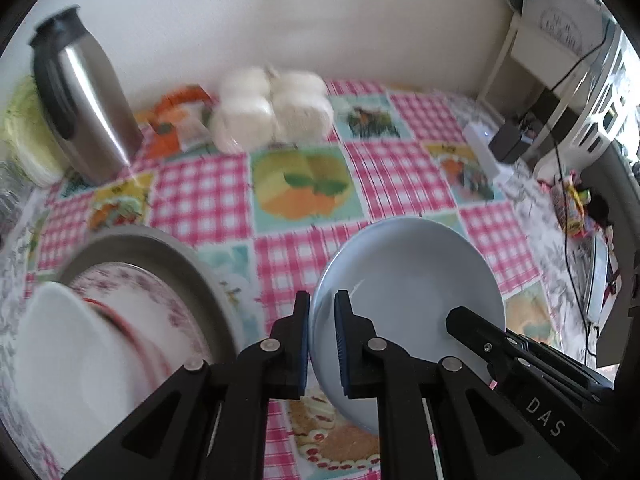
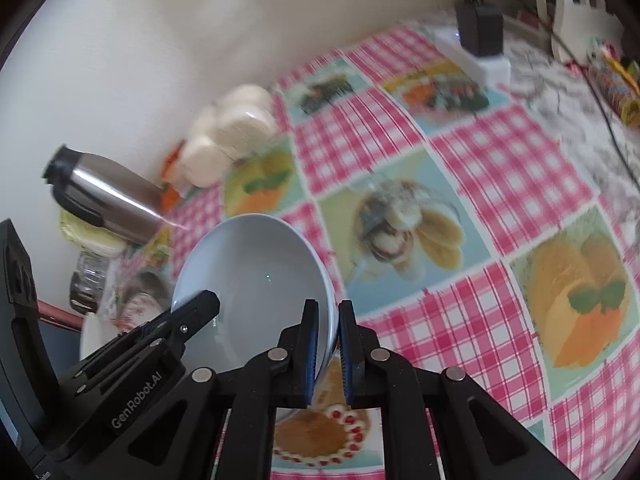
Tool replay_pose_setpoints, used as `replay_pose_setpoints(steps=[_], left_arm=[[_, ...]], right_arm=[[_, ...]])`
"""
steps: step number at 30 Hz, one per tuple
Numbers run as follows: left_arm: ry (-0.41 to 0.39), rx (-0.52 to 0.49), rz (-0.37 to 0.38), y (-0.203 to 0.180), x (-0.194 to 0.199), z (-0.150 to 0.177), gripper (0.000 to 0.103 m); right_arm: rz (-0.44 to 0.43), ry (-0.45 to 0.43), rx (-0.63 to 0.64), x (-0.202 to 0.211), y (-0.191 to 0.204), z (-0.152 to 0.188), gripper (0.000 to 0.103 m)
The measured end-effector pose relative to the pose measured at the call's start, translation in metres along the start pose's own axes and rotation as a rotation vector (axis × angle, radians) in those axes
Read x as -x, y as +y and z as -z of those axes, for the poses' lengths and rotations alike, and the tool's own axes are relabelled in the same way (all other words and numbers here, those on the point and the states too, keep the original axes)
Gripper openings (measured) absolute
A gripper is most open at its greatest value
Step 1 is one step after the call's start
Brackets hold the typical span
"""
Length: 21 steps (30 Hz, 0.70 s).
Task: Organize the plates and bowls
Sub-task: 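Lift the round bowl and carry it over the tray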
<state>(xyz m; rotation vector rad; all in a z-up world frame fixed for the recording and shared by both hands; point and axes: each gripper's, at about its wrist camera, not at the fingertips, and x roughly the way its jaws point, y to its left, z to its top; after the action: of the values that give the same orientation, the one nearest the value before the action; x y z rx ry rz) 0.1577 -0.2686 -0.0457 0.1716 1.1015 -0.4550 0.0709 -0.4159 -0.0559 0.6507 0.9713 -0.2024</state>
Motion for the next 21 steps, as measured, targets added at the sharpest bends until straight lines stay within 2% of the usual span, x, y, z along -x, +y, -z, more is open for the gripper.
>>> replay_pose_setpoints(steps=[8, 21], left_arm=[[-0.106, 0.081, 0.002, 0.044, 0.056, -0.001, 0.012], [-0.201, 0.247, 0.019, 0.118, 0.106, 0.022, 0.012]], right_arm=[[-0.046, -0.053, 0.073, 0.026, 0.057, 0.000, 0.011], [-0.107, -0.085, 0.206, 0.041, 0.141, 0.023, 0.011]])
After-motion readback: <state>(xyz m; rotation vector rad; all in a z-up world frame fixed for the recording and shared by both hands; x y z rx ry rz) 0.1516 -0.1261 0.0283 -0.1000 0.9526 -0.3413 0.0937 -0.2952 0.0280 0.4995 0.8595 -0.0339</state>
